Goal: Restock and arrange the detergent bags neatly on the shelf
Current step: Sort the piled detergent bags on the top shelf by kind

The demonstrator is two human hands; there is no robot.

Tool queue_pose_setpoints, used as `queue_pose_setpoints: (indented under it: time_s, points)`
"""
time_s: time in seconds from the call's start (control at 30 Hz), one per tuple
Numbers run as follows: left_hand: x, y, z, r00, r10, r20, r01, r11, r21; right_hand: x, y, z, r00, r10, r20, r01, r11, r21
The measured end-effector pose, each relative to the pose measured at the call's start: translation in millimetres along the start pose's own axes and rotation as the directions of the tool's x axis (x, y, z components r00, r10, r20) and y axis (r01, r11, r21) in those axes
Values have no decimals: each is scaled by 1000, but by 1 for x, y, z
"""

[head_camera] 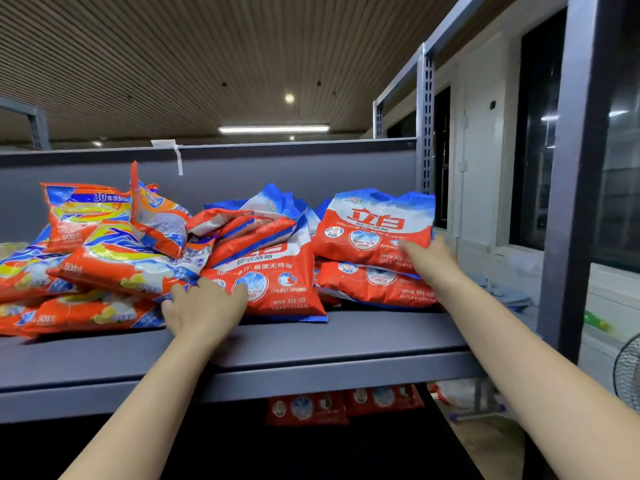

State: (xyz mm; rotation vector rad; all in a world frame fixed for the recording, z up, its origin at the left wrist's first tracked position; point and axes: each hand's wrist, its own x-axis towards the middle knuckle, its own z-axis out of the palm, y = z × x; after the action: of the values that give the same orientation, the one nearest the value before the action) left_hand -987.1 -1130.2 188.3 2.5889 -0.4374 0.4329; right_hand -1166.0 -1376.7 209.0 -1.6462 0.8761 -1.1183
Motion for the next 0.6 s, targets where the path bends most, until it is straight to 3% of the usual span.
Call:
queue_pose_setpoints:
  time_s: [0.13, 0.23, 0.4, 0.6]
  points:
    - [14, 4, 2, 998, -59, 35, 62, 994, -86, 6, -6, 5, 991, 130, 12, -128, 955, 268]
    - [23, 5, -2, 994, -89, 55, 97, 985, -143, 4, -4, 6, 994, 112, 4, -103, 900, 423]
    - [30, 0, -10, 985, -119, 128, 146, 965, -219, -11, 0, -1, 999, 44, 4, -41, 901, 433]
    - [30, -10, -12, 971, -94, 218, 203, 803, -560, -45, -15, -1, 999, -48, -9, 46, 848, 528]
